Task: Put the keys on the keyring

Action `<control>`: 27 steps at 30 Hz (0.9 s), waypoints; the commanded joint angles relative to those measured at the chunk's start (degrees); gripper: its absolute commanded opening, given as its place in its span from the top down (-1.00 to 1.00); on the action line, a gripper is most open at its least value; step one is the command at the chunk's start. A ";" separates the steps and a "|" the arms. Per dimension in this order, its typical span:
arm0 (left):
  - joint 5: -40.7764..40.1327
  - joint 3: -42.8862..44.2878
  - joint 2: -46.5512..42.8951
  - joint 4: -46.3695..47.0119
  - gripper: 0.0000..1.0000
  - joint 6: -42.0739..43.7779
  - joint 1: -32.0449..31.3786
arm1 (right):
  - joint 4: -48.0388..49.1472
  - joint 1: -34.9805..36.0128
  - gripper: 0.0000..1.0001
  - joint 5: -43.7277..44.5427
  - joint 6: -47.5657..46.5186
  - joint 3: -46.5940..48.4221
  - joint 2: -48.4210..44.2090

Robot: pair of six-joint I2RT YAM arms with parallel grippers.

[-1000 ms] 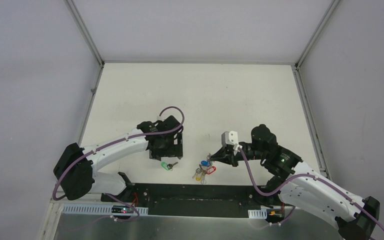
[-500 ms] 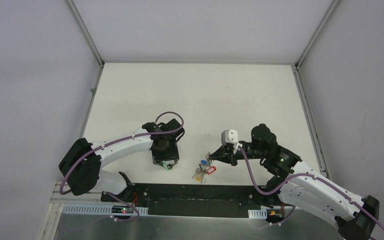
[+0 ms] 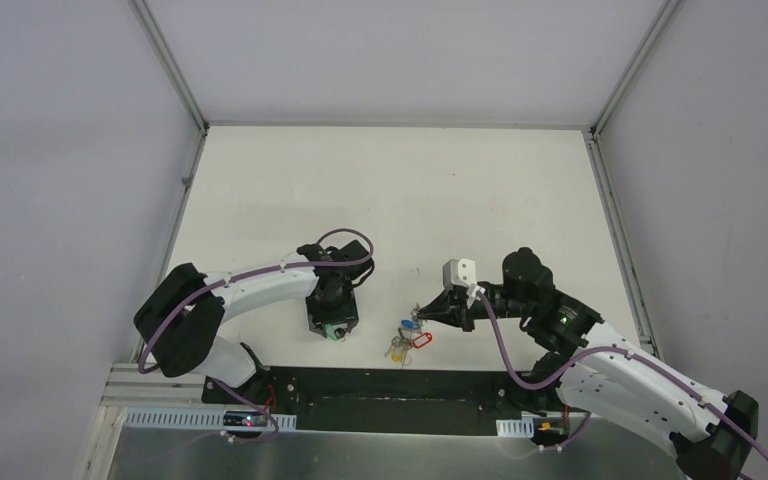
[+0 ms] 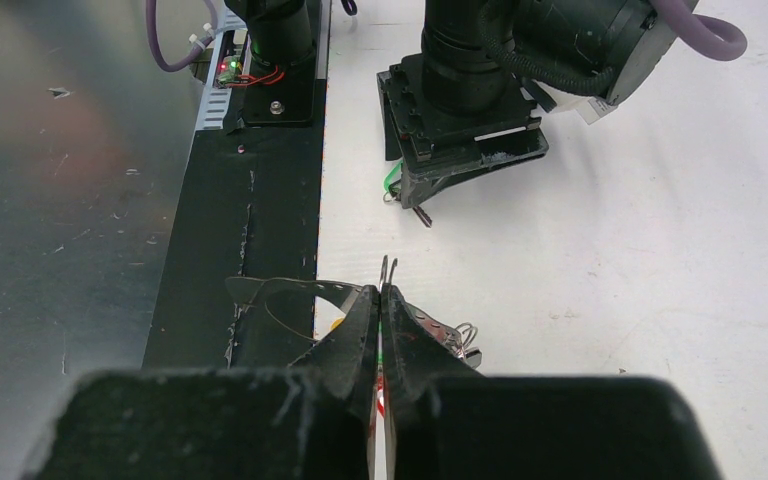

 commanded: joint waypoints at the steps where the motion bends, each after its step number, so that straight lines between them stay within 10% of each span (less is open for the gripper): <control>1: 0.82 1.55 -0.36 -0.52 -0.06 -1.43 0.58 | 4.52 0.09 1.00 -1.38 0.56 0.23 -0.57; 27: 1.43 0.33 0.02 1.03 0.18 -1.88 -0.07 | 4.35 0.08 1.00 -1.47 1.22 0.20 -0.35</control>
